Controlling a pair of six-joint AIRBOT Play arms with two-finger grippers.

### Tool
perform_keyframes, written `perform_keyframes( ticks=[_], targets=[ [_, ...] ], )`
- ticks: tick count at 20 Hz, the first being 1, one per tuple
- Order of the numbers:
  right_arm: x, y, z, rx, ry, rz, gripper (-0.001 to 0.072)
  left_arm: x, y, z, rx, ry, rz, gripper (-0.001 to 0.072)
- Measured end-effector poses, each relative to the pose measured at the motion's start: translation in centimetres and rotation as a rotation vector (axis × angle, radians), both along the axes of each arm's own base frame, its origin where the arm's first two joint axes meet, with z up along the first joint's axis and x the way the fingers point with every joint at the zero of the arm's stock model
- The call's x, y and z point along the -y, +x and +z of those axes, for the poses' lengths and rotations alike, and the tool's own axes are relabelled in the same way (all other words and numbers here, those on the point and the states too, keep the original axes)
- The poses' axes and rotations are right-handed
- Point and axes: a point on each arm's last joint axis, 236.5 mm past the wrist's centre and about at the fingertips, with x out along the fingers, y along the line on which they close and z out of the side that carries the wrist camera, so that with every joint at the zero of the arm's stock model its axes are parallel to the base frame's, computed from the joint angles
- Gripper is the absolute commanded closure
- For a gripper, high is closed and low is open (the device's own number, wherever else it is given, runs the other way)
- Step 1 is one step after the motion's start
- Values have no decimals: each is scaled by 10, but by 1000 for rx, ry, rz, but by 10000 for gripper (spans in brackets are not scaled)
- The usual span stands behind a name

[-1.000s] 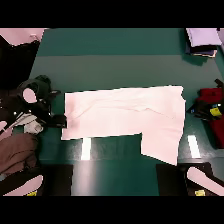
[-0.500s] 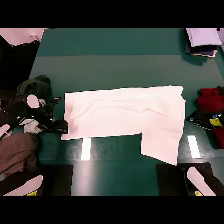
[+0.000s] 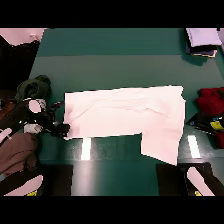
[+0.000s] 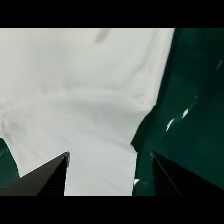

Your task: Fold the shirts.

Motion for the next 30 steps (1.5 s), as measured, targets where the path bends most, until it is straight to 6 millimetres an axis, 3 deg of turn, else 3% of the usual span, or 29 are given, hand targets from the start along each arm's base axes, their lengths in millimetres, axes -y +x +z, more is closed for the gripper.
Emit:
perform_keyframes(
  ticks=[6,10,14,17,30],
  targets=[
    [-10,-41,-32,-172,29,-15,136,-1,26,8,91,4,-8,679],
    [-31,-66,-57,-263,57,32,158,2,29,13,100,-6,-17,679],
    [-34,-79,-70,-314,21,54,159,2,29,14,101,-10,-24,679],
    [-35,-82,-74,-326,-5,79,203,3,29,14,100,-11,-25,679],
    [-60,-83,-88,-397,15,136,215,3,28,14,97,-13,-35,679]
  ],
)
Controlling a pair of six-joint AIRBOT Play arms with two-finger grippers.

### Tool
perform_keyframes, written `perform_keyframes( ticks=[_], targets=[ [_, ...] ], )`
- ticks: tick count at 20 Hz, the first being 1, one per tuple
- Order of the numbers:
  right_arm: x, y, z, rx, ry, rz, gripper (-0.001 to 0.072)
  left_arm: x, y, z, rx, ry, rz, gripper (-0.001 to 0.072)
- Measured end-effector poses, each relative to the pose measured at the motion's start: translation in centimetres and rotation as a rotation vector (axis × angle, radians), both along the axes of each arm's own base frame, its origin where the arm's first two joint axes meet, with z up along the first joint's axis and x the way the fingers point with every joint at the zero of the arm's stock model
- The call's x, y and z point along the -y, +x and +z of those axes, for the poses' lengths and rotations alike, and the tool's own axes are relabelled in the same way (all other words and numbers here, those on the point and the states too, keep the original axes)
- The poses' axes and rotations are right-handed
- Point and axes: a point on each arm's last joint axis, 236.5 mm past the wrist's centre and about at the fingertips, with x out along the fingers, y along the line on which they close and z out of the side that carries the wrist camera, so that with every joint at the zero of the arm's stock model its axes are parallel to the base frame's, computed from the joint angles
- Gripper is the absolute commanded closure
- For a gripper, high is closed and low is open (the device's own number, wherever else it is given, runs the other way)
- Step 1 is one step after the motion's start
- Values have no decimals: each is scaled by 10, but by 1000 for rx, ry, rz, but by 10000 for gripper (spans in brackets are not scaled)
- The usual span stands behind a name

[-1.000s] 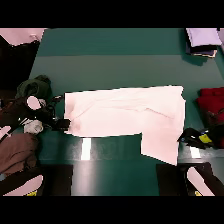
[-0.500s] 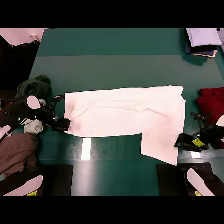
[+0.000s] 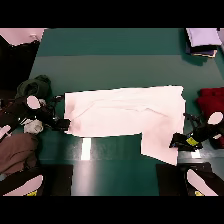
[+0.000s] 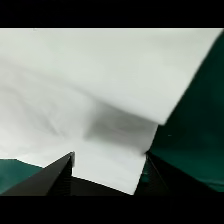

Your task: Fold the shirts.

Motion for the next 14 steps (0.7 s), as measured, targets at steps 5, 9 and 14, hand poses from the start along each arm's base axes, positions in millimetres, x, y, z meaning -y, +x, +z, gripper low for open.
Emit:
perform_keyframes(
  ticks=[5,9,14],
  targets=[
    [-4,0,-7,-28,25,1,694,0,-2,0,-6,-1,-11,679],
    [-5,3,4,26,24,18,695,0,-7,2,-22,-4,-22,681],
    [-3,10,57,152,-1,25,695,1,-16,39,60,-19,-48,680]
  ],
)
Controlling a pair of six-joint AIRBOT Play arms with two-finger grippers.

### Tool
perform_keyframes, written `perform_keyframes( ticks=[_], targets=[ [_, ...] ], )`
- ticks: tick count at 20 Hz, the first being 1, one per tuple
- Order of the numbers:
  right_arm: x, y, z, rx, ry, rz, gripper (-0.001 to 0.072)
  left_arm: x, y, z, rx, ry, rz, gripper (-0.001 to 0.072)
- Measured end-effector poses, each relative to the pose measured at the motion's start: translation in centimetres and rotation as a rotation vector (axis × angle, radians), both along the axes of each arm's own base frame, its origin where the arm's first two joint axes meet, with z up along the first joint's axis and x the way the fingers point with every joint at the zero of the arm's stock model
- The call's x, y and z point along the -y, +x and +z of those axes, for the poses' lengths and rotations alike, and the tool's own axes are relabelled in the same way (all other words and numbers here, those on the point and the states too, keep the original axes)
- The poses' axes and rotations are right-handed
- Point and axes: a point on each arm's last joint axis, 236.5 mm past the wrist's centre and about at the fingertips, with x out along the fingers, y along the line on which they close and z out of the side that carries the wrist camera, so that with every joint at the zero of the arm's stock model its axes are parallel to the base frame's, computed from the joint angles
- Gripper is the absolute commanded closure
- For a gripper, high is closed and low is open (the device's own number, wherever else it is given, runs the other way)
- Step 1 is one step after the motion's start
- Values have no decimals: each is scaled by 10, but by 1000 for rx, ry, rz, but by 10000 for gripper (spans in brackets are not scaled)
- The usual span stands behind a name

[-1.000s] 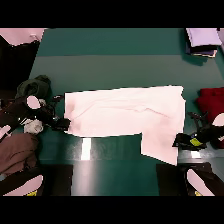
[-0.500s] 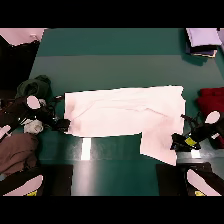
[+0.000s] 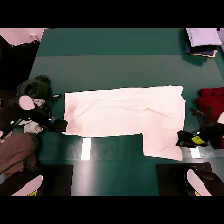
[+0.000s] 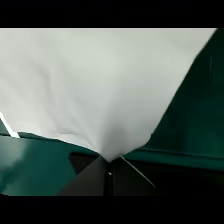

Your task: Fold the shirts.

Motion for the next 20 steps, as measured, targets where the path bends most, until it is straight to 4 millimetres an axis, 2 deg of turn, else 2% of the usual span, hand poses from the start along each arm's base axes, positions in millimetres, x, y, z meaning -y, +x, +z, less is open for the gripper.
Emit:
perform_keyframes(
  ticks=[5,7,10,13,16,20],
  targets=[
    [4,15,61,182,-50,-49,695,1,-30,48,61,-21,-5,680],
    [6,22,79,229,-62,-59,695,2,-30,65,102,-30,2,680],
    [11,46,99,278,-71,-70,696,5,1,93,267,-50,43,680],
    [21,87,111,327,-79,-66,695,3,39,111,417,-59,102,680],
    [30,128,112,346,-79,-53,695,-3,69,105,459,-39,154,680],
    [42,179,101,351,-79,-46,695,-8,109,82,476,-26,236,680]
  ],
)
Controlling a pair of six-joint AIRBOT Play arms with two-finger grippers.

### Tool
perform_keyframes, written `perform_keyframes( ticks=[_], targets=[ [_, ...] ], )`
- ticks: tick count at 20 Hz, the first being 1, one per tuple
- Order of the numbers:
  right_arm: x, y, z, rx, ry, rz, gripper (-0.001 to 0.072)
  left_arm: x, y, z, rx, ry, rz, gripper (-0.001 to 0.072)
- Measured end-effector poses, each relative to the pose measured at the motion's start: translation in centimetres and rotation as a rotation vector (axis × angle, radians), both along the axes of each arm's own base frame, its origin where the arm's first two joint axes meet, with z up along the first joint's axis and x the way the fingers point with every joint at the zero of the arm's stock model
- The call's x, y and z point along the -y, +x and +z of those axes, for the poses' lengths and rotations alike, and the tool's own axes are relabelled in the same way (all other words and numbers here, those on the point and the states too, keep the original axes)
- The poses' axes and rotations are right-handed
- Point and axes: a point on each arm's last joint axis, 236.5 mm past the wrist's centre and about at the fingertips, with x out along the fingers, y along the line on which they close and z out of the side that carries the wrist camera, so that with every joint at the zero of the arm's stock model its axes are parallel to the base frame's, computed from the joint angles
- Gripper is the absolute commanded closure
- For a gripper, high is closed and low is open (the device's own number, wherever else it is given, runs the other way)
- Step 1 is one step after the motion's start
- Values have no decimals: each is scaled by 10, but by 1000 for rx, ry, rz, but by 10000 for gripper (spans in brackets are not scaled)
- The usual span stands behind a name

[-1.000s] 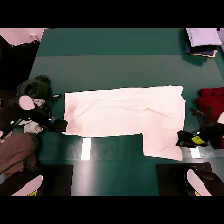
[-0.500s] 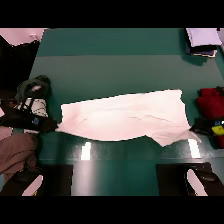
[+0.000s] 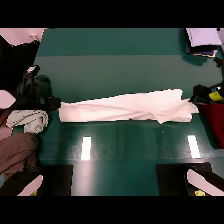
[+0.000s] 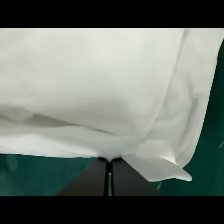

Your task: Fold the shirts.

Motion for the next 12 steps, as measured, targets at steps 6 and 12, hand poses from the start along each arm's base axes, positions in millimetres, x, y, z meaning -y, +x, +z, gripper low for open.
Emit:
perform_keyframes(
  ticks=[6,12],
  targets=[
    [13,53,-30,-38,11,-2,695,-5,37,-38,-9,-4,77,680],
    [18,74,-70,-110,30,-6,574,-11,58,-54,15,11,110,676]
  ],
)
